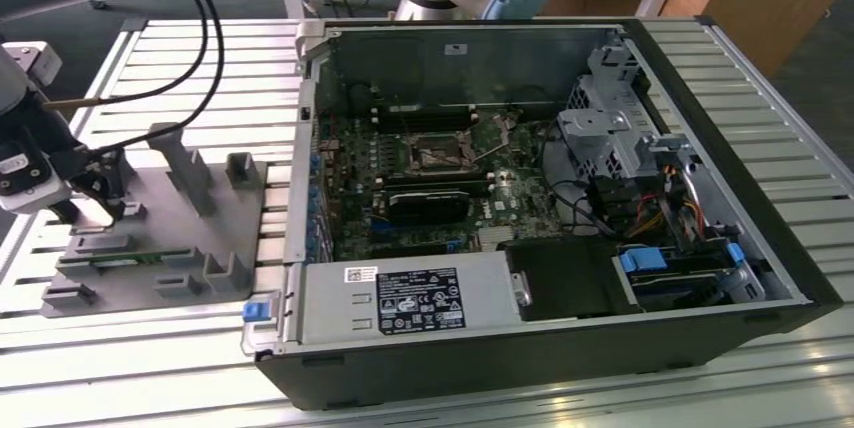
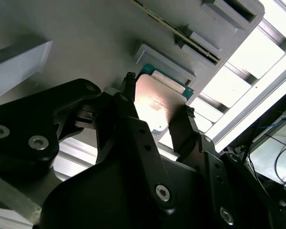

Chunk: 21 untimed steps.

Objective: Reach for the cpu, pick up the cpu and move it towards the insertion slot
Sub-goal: 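Pick up the cpu and move it towards the insertion slot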

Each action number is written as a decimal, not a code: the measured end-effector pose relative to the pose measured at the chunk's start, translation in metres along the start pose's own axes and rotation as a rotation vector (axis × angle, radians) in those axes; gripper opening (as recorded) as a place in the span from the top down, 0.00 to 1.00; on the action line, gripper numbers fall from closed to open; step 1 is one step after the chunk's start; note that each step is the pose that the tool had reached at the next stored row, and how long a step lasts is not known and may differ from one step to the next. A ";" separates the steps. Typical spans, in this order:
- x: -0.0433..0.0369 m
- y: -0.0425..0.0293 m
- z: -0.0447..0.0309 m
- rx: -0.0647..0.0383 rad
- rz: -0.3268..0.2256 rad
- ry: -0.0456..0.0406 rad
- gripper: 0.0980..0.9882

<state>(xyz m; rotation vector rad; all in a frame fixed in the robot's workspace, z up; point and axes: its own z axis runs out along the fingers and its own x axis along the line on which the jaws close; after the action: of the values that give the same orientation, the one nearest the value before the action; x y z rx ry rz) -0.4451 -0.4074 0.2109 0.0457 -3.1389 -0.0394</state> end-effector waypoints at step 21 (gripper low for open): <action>0.0000 0.0011 -0.0129 0.000 0.000 0.0001 0.52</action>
<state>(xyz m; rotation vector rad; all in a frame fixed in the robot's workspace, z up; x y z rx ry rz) -0.4451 -0.4066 0.2238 0.0457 -3.1388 -0.0388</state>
